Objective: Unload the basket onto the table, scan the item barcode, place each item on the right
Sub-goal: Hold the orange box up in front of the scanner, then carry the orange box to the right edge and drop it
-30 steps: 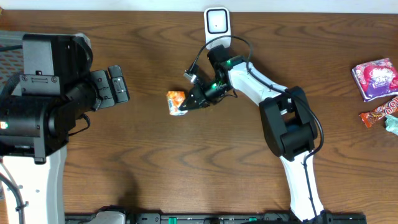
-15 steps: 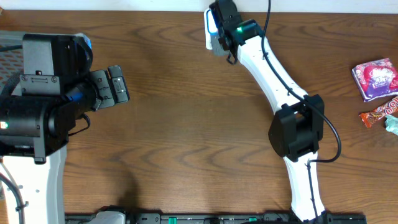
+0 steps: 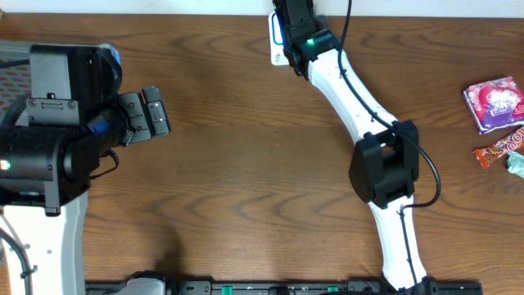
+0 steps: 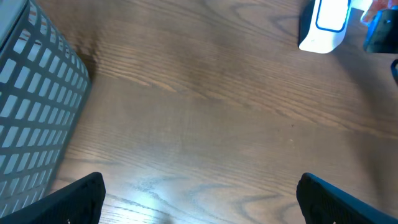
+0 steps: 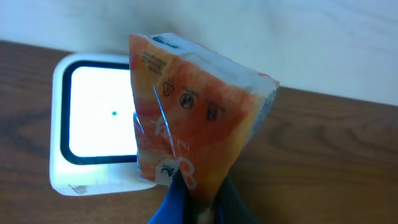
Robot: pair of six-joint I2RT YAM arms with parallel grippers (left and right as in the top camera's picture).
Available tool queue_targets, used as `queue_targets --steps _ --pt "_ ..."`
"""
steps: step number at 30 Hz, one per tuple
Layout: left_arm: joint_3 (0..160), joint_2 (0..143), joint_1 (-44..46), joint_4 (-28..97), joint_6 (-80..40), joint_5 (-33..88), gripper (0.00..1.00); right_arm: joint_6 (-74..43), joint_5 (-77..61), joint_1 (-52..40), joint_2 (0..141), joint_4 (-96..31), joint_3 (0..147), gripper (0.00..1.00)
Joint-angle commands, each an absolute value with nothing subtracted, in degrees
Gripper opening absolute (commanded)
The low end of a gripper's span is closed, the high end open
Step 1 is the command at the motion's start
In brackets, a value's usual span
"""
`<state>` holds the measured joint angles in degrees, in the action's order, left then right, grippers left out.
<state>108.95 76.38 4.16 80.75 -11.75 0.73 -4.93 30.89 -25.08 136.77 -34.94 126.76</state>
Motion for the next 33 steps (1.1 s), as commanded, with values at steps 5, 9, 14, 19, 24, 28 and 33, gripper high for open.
queue_targets --steps 5,9,14,19,24,28,33 --pt "109.10 76.36 3.92 80.77 -11.20 0.40 0.98 -8.29 40.27 -24.05 135.85 -37.23 127.37 0.01" --pt "109.10 76.36 3.92 80.77 -11.20 0.40 0.98 -13.34 42.98 -19.44 133.32 -43.81 127.39 0.01" --pt "109.10 76.36 3.92 80.77 -11.20 0.40 0.98 -26.41 40.27 -9.47 131.48 -58.17 127.39 0.01" --pt "109.10 76.36 3.92 80.77 -11.20 0.40 0.98 -29.61 31.40 3.18 131.48 -69.71 127.39 0.01" --pt "109.10 76.36 3.92 80.77 -11.20 0.40 0.98 -27.68 26.28 14.20 131.48 -75.37 127.39 0.01" --pt "109.10 76.36 3.92 80.77 -11.20 0.40 0.98 -27.55 26.17 21.58 131.48 -78.85 127.39 0.01" --pt "109.10 76.36 3.92 80.77 -11.20 0.40 0.98 -27.57 24.86 27.55 131.48 -80.20 127.39 0.01"
